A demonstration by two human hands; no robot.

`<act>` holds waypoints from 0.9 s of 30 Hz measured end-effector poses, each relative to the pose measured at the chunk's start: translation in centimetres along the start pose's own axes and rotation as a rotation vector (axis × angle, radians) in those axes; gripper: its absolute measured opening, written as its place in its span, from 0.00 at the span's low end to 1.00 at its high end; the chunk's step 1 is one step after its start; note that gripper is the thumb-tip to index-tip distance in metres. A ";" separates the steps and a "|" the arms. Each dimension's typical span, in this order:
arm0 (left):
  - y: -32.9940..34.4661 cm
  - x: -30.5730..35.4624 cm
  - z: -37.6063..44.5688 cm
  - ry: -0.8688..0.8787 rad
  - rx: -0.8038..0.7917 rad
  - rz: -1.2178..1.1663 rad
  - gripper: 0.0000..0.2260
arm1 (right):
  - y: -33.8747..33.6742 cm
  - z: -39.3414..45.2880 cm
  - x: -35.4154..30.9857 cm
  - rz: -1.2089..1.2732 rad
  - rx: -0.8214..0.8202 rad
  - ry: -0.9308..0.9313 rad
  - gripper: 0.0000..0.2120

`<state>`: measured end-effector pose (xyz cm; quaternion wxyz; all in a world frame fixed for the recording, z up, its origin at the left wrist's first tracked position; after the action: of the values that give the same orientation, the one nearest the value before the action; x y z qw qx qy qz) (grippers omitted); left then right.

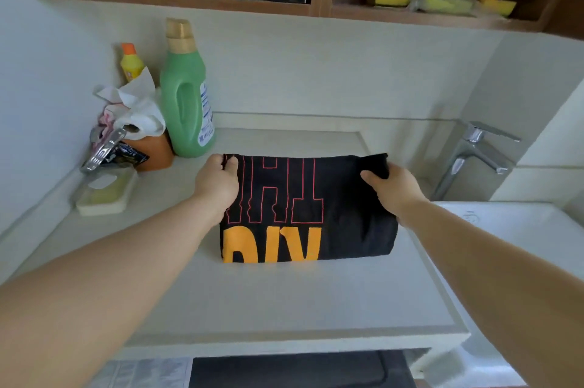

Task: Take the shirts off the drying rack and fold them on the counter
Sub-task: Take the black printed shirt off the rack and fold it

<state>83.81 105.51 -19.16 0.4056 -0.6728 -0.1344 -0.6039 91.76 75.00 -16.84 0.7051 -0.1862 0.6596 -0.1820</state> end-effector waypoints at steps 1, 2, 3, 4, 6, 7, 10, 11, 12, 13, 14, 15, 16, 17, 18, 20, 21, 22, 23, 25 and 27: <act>0.5 -0.3 0.9 -0.003 0.033 0.078 0.17 | 1.0 1.4 0.0 -0.045 -0.018 -0.004 0.12; 1.3 -1.1 2.1 -0.023 0.048 0.152 0.17 | 2.3 3.1 0.1 -0.106 -0.043 0.002 0.12; 1.9 -2.0 2.9 -0.041 0.044 0.222 0.16 | 3.3 4.3 0.7 -0.180 -0.066 0.029 0.13; 3.0 -3.3 4.1 -0.070 0.016 0.276 0.16 | 4.6 5.6 1.8 -0.241 -0.097 0.068 0.14; 4.5 -5.5 5.2 -0.089 -0.061 0.373 0.15 | 6.2 6.9 4.2 -0.359 -0.133 0.142 0.19; 4.9 -6.3 5.5 -0.084 -0.096 0.410 0.15 | 6.7 7.1 5.2 -0.411 -0.129 0.177 0.20; 5.0 -6.6 5.8 -0.051 -0.094 0.485 0.13 | 6.8 7.1 5.9 -0.507 -0.056 0.204 0.22; 4.7 -6.0 5.8 -0.041 -0.069 0.521 0.13 | 6.4 7.0 5.3 -0.499 -0.005 0.183 0.21; 4.2 -5.1 5.6 -0.013 -0.016 0.564 0.12 | 5.8 6.9 4.2 -0.473 0.044 0.129 0.21; 3.8 -4.0 5.1 0.044 0.042 0.602 0.13 | 5.5 6.9 3.1 -0.452 0.081 0.040 0.22; 3.6 -2.3 4.4 0.138 0.077 0.624 0.16 | 5.1 6.7 1.7 -0.441 0.088 -0.065 0.24; 3.9 -1.0 3.4 0.253 0.052 0.643 0.18 | 5.5 6.4 0.8 -0.430 0.037 -0.163 0.25; 4.8 -0.3 2.2 0.366 -0.048 0.683 0.22 | 6.4 5.7 0.0 -0.431 -0.063 -0.245 0.26; 6.0 -0.7 0.8 0.442 -0.188 0.749 0.25 | 7.9 4.8 0.3 -0.481 -0.191 -0.295 0.27; 7.1 -1.8 -0.5 0.446 -0.330 0.830 0.29 | 9.5 3.8 1.0 -0.573 -0.312 -0.309 0.30; 7.9 -5.1 -1.8 0.317 -0.483 0.939 0.34 | 11.9 2.3 3.4 -0.773 -0.416 -0.300 0.34; 7.9 -6.4 -1.6 0.265 -0.485 0.953 0.36 | 12.4 2.2 4.3 -0.831 -0.398 -0.289 0.35; 7.9 -6.8 -1.3 0.248 -0.481 0.963 0.37 | 12.4 2.5 4.7 -0.848 -0.368 -0.273 0.35; 7.8 -7.2 -1.4 0.237 -0.488 0.973 0.38 | 12.3 2.4 5.1 -0.845 -0.353 -0.247 0.35; 7.6 -6.7 -1.3 0.215 -0.489 0.977 0.39 | 11.5 2.9 5.3 -0.798 -0.306 -0.156 0.36; 7.1 -6.6 -1.3 0.134 -0.474 0.979 0.40 | 10.1 3.2 5.9 -0.753 -0.274 -0.015 0.36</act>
<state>86.11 102.07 -28.05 0.4840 -0.6898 0.3603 -0.4002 95.40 80.90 -26.81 0.5625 -0.5087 0.5581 -0.3365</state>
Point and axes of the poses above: each hand's wrist, its own z-axis towards the middle knuckle, its own y-axis out of the palm, x = y × z, the point moved 5 cm from there along z, towards the middle knuckle, and after that the axes turned 4 degrees about x, right-handed, at the moved point
